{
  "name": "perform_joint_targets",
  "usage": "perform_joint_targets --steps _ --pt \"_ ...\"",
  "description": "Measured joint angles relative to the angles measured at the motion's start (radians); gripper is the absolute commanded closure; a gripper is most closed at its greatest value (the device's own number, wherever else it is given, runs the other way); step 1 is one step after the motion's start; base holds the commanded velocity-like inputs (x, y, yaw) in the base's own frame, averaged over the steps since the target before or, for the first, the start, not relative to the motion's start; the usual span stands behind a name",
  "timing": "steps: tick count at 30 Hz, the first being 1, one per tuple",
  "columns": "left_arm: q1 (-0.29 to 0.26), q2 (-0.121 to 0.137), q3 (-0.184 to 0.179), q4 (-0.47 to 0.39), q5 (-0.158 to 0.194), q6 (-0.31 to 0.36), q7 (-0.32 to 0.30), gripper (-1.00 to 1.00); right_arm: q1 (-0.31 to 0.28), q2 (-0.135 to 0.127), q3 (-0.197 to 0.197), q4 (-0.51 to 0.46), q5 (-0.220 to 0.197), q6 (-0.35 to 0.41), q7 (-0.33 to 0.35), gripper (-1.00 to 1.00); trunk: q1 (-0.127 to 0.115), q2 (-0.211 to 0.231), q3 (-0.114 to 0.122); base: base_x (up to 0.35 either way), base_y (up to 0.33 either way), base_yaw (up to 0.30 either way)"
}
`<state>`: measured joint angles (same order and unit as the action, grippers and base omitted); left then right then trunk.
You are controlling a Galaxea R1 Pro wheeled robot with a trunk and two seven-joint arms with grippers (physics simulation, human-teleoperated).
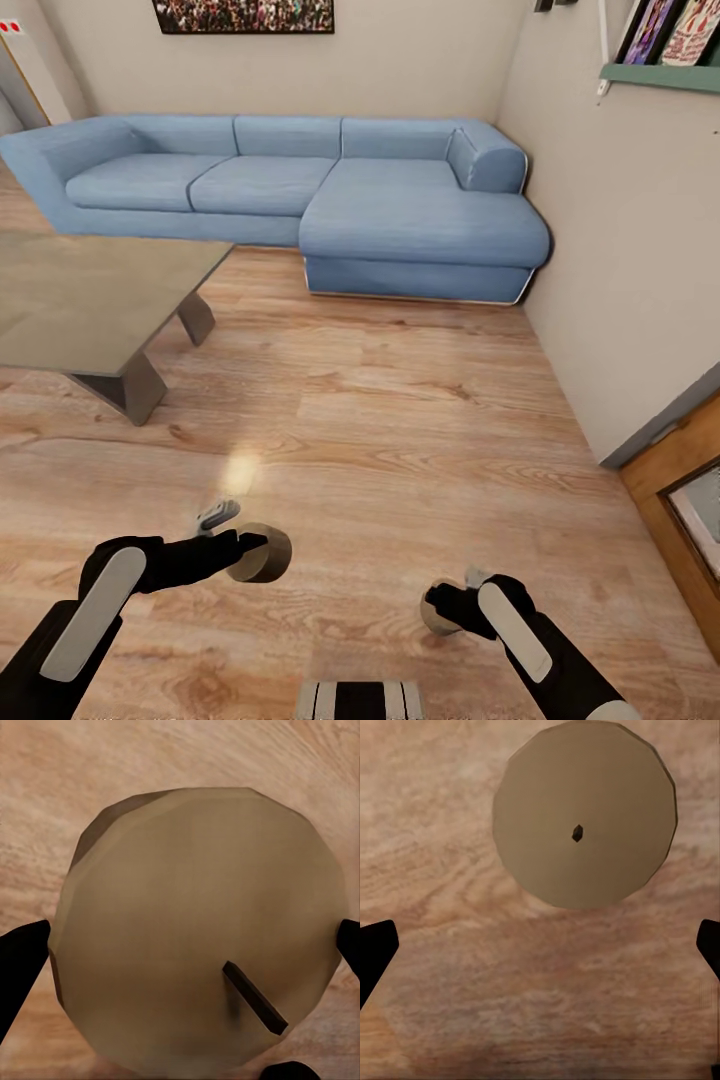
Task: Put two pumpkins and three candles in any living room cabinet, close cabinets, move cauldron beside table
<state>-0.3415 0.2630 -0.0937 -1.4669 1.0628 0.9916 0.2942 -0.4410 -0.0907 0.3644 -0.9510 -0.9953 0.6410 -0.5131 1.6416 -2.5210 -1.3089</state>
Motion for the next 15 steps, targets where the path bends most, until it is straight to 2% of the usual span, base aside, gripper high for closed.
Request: perform_joint_targets --steps 6,9,15 --pt "0.0 0.0 0.0 0.0 0.0 0.0 0.001 1.0 0.0 0.001 -0.001 0.006 0.069 -0.002 0.017 -1.0 0.003 -0.001 -0.023 0.0 0.0 0.0" --pt "0.0 0.0 0.0 0.0 0.0 0.0 0.0 1.0 0.0 0.001 -0.002 0.009 0.076 -0.004 0.025 -1.0 0.004 -0.002 -0.035 0.0 0.0 0.0" --pt "0.0 -0.001 -0.001 0.0 0.001 0.0 0.0 1.0 0.0 0.001 -0.002 0.04 0.08 -0.033 0.033 -1.0 0.004 -0.002 -0.035 0.0 0.0 0.0"
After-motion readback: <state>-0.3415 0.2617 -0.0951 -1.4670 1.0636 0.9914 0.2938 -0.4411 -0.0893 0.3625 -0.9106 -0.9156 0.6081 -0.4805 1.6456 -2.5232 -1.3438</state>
